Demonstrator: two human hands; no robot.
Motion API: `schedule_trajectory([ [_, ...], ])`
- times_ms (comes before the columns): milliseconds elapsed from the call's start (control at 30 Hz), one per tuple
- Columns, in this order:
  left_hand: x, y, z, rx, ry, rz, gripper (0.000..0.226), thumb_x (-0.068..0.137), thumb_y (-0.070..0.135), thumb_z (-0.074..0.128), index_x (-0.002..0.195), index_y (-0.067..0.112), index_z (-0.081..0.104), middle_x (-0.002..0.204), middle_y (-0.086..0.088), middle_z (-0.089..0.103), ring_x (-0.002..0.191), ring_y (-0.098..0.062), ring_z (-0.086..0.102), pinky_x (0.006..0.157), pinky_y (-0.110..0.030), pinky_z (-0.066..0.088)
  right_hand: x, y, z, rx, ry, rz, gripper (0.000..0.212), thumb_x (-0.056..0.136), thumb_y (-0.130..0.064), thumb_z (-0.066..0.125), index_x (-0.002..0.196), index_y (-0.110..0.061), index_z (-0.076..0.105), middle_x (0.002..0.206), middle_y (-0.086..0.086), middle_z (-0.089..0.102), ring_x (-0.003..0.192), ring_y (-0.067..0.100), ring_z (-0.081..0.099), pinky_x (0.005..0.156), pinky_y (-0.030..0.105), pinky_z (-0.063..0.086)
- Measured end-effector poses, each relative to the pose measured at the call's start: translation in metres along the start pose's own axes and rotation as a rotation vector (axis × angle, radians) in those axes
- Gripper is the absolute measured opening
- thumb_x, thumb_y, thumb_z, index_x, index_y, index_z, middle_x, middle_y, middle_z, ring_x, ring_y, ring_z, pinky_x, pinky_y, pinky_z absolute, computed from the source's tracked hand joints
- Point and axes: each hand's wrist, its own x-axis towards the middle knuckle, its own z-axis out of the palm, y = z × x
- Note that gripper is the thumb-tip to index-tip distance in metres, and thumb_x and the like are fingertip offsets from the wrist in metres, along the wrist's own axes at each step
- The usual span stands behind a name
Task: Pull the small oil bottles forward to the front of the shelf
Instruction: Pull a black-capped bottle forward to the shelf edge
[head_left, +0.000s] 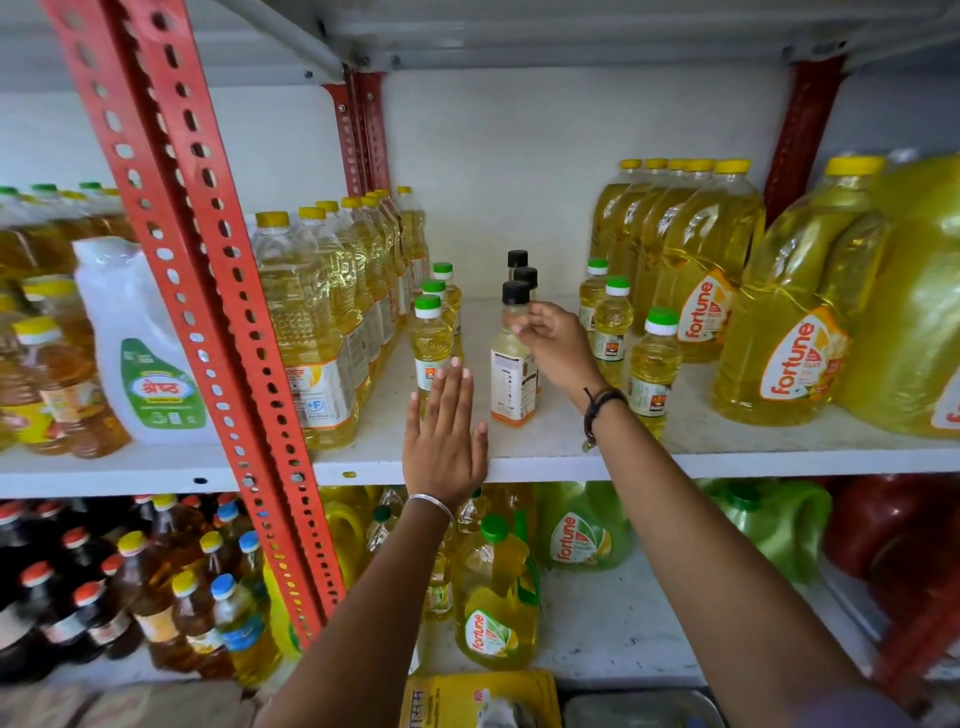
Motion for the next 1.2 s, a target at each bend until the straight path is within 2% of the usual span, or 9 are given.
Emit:
schedule_trajectory([
  [200,-0.0011,-0.0012,0.0006,-0.02,0.013,0.01,0.063,0.095,0.034,0.026,0.15,0.009,0.013,0.158,-0.008,0.014,0.147,-0.019,0.007,0.118,-0.038,-0.006,0.0002,0.0003,-0.0056,-0.062,0.141,0.01,0.043,0.072,-0.02,0.078,0.108,-0.003,0.062,0.104,0.015,0.069,0.093,0.025,0.066,0.088,0.038,0.054],
  [367,-0.0009,-0.0018,0.001,-0.032,0.019,0.014,0.063,0.095,0.034,0.026,0.15,0.008,0.014,0.158,-0.008,0.014,0.146,-0.019,0.008,0.118,-0.038,-0.004,-0.0046,-0.0033,-0.0055,-0.102,0.2,0.003,0.043,0.07,-0.028,0.08,0.102,-0.005,0.061,0.095,0.006,0.063,0.082,0.017,0.059,0.074,0.027,0.047],
  [433,-0.0007,-0.0018,0.0014,-0.034,0.02,0.015,0.062,0.095,0.034,0.027,0.15,0.008,0.016,0.158,-0.008,0.015,0.146,-0.02,0.011,0.118,-0.038,-0.003,-0.0038,-0.0027,-0.0054,-0.079,0.185,0.014,0.045,0.074,-0.029,0.076,0.107,-0.005,0.059,0.101,0.007,0.063,0.089,0.018,0.06,0.08,0.029,0.049],
  [500,-0.0003,-0.0021,0.0019,-0.034,0.021,0.016,0.062,0.095,0.035,0.027,0.15,0.008,0.017,0.157,-0.008,0.016,0.146,-0.02,0.011,0.118,-0.039,-0.002,-0.0027,-0.0028,-0.0058,-0.012,0.138,0.05,0.045,0.078,-0.027,0.072,0.114,-0.003,0.057,0.113,0.011,0.065,0.102,0.021,0.062,0.093,0.036,0.05],
  [567,-0.0004,-0.0022,0.0025,-0.035,0.021,0.015,0.062,0.095,0.035,0.027,0.15,0.008,0.017,0.157,-0.008,0.016,0.146,-0.019,0.01,0.118,-0.038,-0.002,-0.0013,-0.0015,-0.0071,0.011,0.092,0.064,0.042,0.08,-0.022,0.07,0.115,-0.001,0.058,0.116,0.016,0.066,0.106,0.025,0.063,0.097,0.041,0.05],
  [700,-0.001,-0.0024,0.0029,-0.037,0.022,0.012,0.062,0.095,0.035,0.027,0.15,0.008,0.018,0.157,-0.009,0.017,0.146,-0.02,0.01,0.118,-0.039,-0.001,-0.0021,-0.0018,-0.0085,0.02,0.14,0.055,0.043,0.076,-0.018,0.074,0.111,0.003,0.059,0.109,0.018,0.069,0.1,0.026,0.066,0.091,0.037,0.053],
  [867,-0.0015,-0.002,0.0024,-0.04,0.026,0.011,0.062,0.095,0.035,0.027,0.15,0.008,0.018,0.158,-0.008,0.016,0.146,-0.02,0.011,0.119,-0.039,0.0,-0.0042,-0.0014,-0.0074,-0.013,0.212,0.048,0.045,0.068,-0.028,0.081,0.101,-0.006,0.063,0.098,0.011,0.07,0.088,0.021,0.067,0.08,0.031,0.055],
  [1033,-0.0019,-0.0015,0.0023,-0.043,0.013,0.003,0.062,0.095,0.035,0.026,0.15,0.008,0.018,0.158,-0.008,0.015,0.146,-0.02,0.009,0.119,-0.039,-0.001,-0.0036,-0.0007,-0.0084,0.015,0.191,0.019,0.049,0.074,-0.036,0.075,0.11,-0.007,0.058,0.102,0.008,0.068,0.091,0.017,0.066,0.082,0.03,0.054],
  [1200,-0.0018,-0.0014,0.0022,-0.039,0.011,0.0,0.062,0.095,0.036,0.026,0.15,0.008,0.019,0.158,-0.008,0.016,0.146,-0.018,0.008,0.119,-0.038,0.0,-0.0048,-0.0048,-0.0092,0.091,0.102,-0.034,0.025,0.082,-0.014,0.068,0.105,-0.005,0.063,0.103,0.017,0.071,0.092,0.022,0.068,0.086,0.032,0.054],
])
